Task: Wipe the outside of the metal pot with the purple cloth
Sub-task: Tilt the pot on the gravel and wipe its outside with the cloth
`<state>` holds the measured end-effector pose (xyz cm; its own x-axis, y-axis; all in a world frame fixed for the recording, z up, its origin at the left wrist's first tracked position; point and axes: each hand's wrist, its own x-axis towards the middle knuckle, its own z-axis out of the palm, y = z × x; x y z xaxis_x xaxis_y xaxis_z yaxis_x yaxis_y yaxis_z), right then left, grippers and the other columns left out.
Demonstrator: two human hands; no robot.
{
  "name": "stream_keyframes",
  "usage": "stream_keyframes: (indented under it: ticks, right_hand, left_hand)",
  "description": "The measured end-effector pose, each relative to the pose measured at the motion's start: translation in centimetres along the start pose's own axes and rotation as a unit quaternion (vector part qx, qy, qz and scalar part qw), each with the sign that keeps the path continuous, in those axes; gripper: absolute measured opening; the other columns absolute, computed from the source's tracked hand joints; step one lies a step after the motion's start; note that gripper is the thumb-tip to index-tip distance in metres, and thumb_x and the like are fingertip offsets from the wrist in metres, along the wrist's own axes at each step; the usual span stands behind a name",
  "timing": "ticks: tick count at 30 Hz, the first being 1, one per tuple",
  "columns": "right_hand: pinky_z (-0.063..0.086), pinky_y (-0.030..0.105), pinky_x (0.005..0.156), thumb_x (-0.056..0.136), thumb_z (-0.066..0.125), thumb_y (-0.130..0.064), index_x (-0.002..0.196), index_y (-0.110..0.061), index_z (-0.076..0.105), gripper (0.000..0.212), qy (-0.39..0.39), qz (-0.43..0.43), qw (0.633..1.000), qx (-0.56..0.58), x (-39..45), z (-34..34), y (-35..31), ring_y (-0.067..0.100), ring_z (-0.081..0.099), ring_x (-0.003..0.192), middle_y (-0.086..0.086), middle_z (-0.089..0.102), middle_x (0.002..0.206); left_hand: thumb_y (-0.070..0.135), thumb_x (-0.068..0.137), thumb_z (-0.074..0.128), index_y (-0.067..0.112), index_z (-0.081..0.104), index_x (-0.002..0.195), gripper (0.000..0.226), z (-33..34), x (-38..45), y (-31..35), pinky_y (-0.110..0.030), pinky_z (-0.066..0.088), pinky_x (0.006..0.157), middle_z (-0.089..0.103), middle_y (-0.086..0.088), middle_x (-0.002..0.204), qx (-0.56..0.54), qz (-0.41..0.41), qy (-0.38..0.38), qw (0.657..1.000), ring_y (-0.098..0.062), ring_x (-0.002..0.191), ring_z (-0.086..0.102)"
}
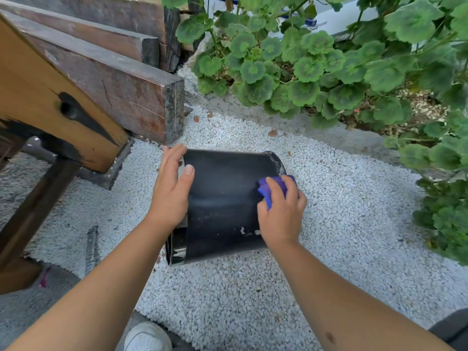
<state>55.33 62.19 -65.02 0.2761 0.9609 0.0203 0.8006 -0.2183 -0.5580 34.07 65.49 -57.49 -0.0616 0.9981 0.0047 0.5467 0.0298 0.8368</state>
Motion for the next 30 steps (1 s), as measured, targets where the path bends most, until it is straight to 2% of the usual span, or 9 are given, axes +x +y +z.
stream_keyframes:
  ticks: [3,5,8,11,13,17,20,25,30]
  right_hand:
    - [0.053,0.045,0.089,0.082,0.063,-0.018,0.13,-0.033,0.052,0.051,0.001,0.011,1.0,0.017,0.2,0.0,0.6,0.03,0.032,0.125,-0.006,0.036,0.147]
    - [0.052,0.042,0.09,0.083,0.062,-0.017,0.131,-0.032,0.051,0.052,0.003,0.016,0.999,0.029,0.3,0.0,0.6,0.03,0.031,0.124,-0.006,0.035,0.147]
    - [0.047,0.04,0.093,0.083,0.06,-0.018,0.131,-0.031,0.051,0.05,0.014,0.034,0.998,0.052,0.7,0.0,0.6,0.027,0.029,0.126,-0.004,0.035,0.147]
    - [0.044,0.043,0.1,0.082,0.06,-0.016,0.132,-0.029,0.052,0.052,0.023,0.066,0.993,0.092,0.8,0.2,-0.3,0.026,0.028,0.127,-0.005,0.035,0.148]
    - [0.037,0.041,0.106,0.078,0.061,-0.015,0.132,-0.03,0.052,0.057,0.027,0.075,0.987,0.142,0.6,0.2,-2.2,0.025,0.029,0.129,-0.008,0.034,0.147]
    - [0.027,0.029,0.106,0.073,0.061,-0.019,0.131,-0.031,0.052,0.06,0.025,-0.061,0.978,0.199,-0.7,0.0,-7.5,0.025,0.035,0.127,-0.003,0.039,0.143]
    - [0.03,0.025,0.104,0.085,0.057,-0.035,0.13,-0.034,0.056,0.045,0.045,-0.125,0.968,0.213,-2.0,0.3,-10.4,0.026,0.039,0.123,-0.002,0.042,0.141]
    - [0.04,0.037,0.1,0.09,0.054,-0.041,0.121,-0.031,0.062,0.033,0.061,-0.203,0.969,0.127,-1.4,0.6,-8.6,0.034,0.044,0.115,0.001,0.048,0.138]
    - [0.044,0.047,0.101,0.085,0.057,-0.032,0.125,-0.03,0.059,0.041,0.032,-0.116,0.99,0.071,-0.6,1.0,-3.6,0.034,0.039,0.122,-0.001,0.04,0.143]
  left_hand:
    - [0.055,0.09,0.035,0.013,0.043,0.141,0.068,0.1,-0.2,0.2,-0.018,0.023,0.112,0.034,-0.001,0.145,0.011,0.006,0.044,0.999,-0.008,0.136,0.029]
    - [0.063,0.088,0.038,0.017,0.046,0.138,0.068,-0.4,-0.7,-0.2,-0.021,0.028,0.111,0.038,-0.002,0.144,0.009,0.029,0.051,0.998,-0.001,0.132,0.034]
    - [0.075,0.084,0.04,0.024,0.025,0.152,0.086,-0.7,-2.7,-1.2,-0.03,0.019,0.117,0.003,0.005,0.164,-0.005,0.079,-0.065,0.995,-0.002,0.148,0.006]
    - [0.075,0.087,0.033,0.027,0.004,0.155,0.088,-0.2,-3.6,-1.7,-0.042,0.007,0.118,-0.014,0.007,0.163,0.041,0.107,-0.068,0.991,-0.009,0.15,-0.009]
    - [0.074,0.089,0.029,0.028,0.005,0.153,0.083,0.1,-3.3,-1.3,-0.039,0.004,0.119,-0.011,0.006,0.164,0.044,0.096,-0.05,0.993,-0.009,0.15,-0.008]
    - [0.073,0.091,0.025,0.018,0.009,0.152,0.084,0.9,-2.5,-0.6,-0.035,0.003,0.12,-0.006,-0.003,0.163,0.011,0.095,-0.042,0.995,-0.009,0.15,-0.005]
    - [0.074,0.091,0.023,0.009,0.012,0.154,0.091,1.5,-2.0,0.0,-0.027,0.003,0.119,-0.004,-0.008,0.163,-0.024,0.097,-0.045,0.994,-0.006,0.15,-0.004]
    - [0.075,0.089,0.025,0.009,0.013,0.154,0.093,1.9,-1.5,0.4,-0.023,0.004,0.119,-0.006,-0.001,0.163,-0.046,0.085,-0.047,0.994,-0.003,0.149,-0.004]
    - [0.062,0.093,0.032,0.029,0.016,0.149,0.067,1.2,-0.9,-0.1,-0.007,0.004,0.112,-0.001,0.006,0.163,-0.041,0.039,-0.026,0.998,0.003,0.147,-0.002]
